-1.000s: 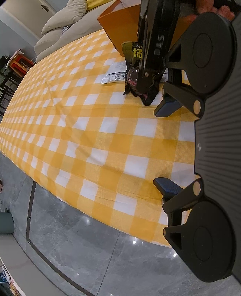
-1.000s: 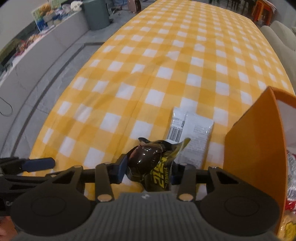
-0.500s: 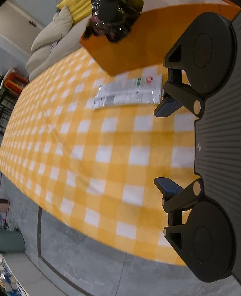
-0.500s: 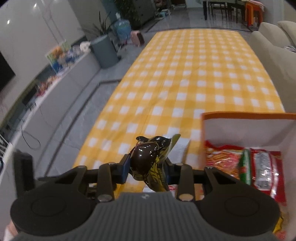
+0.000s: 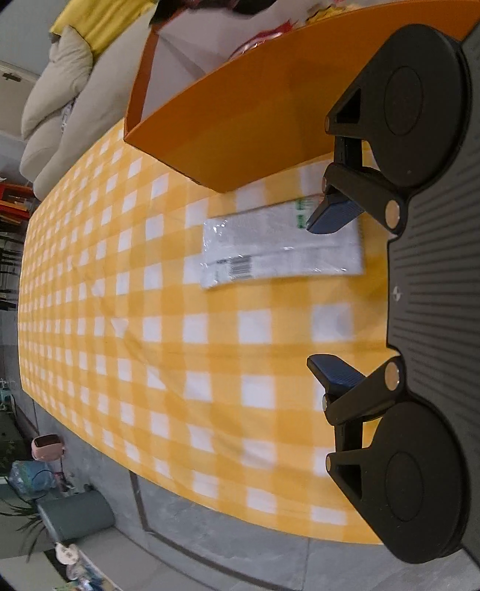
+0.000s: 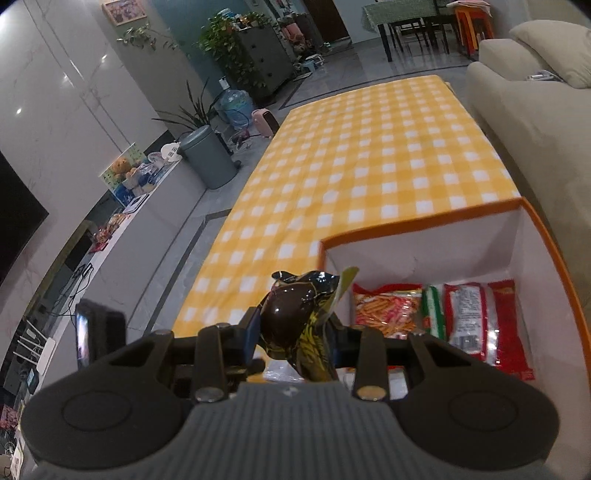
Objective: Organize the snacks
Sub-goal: 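Lift the dark snack bag while left gripper grasps the white packet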
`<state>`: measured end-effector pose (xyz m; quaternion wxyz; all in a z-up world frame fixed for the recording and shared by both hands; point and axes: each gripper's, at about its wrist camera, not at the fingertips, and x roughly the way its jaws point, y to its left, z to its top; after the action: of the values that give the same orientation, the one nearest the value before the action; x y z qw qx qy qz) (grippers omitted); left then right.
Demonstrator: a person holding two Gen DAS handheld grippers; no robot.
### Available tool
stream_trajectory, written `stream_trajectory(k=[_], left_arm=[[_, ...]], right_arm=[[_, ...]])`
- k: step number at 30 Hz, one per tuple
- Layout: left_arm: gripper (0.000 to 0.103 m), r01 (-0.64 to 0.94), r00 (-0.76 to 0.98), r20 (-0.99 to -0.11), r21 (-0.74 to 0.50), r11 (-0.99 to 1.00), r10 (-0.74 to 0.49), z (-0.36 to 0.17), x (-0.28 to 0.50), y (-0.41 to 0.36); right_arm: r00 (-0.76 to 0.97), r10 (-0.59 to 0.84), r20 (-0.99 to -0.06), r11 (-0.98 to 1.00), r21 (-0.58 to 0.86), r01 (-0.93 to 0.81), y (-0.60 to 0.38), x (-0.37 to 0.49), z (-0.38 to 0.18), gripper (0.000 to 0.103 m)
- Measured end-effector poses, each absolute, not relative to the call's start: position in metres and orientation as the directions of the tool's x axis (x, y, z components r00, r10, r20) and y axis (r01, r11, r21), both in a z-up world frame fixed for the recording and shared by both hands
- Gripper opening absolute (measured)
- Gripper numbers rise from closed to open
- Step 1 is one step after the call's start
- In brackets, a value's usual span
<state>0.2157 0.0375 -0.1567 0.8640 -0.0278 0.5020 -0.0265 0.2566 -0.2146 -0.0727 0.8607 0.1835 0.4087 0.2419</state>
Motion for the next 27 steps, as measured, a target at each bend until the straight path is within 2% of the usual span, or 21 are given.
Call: stream_trajectory(k=[4, 9, 12, 13, 14, 15, 16, 23, 27], left_arm=[[0.086, 0.039, 0.459, -0.887, -0.033, 0.999, -0.047, -0.173, 0.243, 0.013], [0.092, 0.022, 0.451, -0.891, -0.055, 0.998, -0.059, -0.180, 0.259, 0.000], [0.092, 0.014, 0.465, -0.885, 0.007, 1.000, -0.001, -0.183, 0.261, -0.009], [0.089, 0.007, 0.466, -0.885, -0.004, 1.000, -0.007, -0.183, 0.260, -0.008], [0.079, -0.002, 0.471, -0.882, -0.017, 1.000, -0.014, -0.182, 0.259, -0.006], [0.060, -0.012, 0.474, -0.881, -0.012, 1.000, -0.005, -0.181, 0.258, -0.005], [0.058, -0.016, 0.477, -0.879, -0.004, 1.000, 0.004, -0.178, 0.256, -0.004], [0.056, -0.098, 0.424, -0.905, -0.009, 0.995, 0.034, -0.169, 0.236, 0.026], [0.056, -0.191, 0.425, -0.905, -0.059, 0.980, 0.028, -0.159, 0.207, 0.061]], right_arm=[[0.555, 0.574, -0.602, 0.805, 0.538, -0.249, -0.229, 0.259, -0.078, 0.034], [0.547, 0.587, -0.596, 0.791, 0.567, -0.230, -0.238, 0.264, -0.086, 0.034], [0.537, 0.596, -0.596, 0.782, 0.583, -0.222, -0.238, 0.267, -0.091, 0.034], [0.534, 0.598, -0.598, 0.781, 0.585, -0.219, -0.238, 0.269, -0.092, 0.034], [0.531, 0.598, -0.600, 0.780, 0.587, -0.216, -0.238, 0.270, -0.093, 0.034], [0.528, 0.599, -0.601, 0.780, 0.588, -0.215, -0.238, 0.270, -0.093, 0.034], [0.528, 0.600, -0.601, 0.779, 0.587, -0.218, -0.238, 0.270, -0.093, 0.034], [0.519, 0.616, -0.592, 0.772, 0.585, -0.248, -0.230, 0.265, -0.087, 0.034], [0.493, 0.646, -0.583, 0.754, 0.587, -0.295, -0.214, 0.256, -0.079, 0.034]])
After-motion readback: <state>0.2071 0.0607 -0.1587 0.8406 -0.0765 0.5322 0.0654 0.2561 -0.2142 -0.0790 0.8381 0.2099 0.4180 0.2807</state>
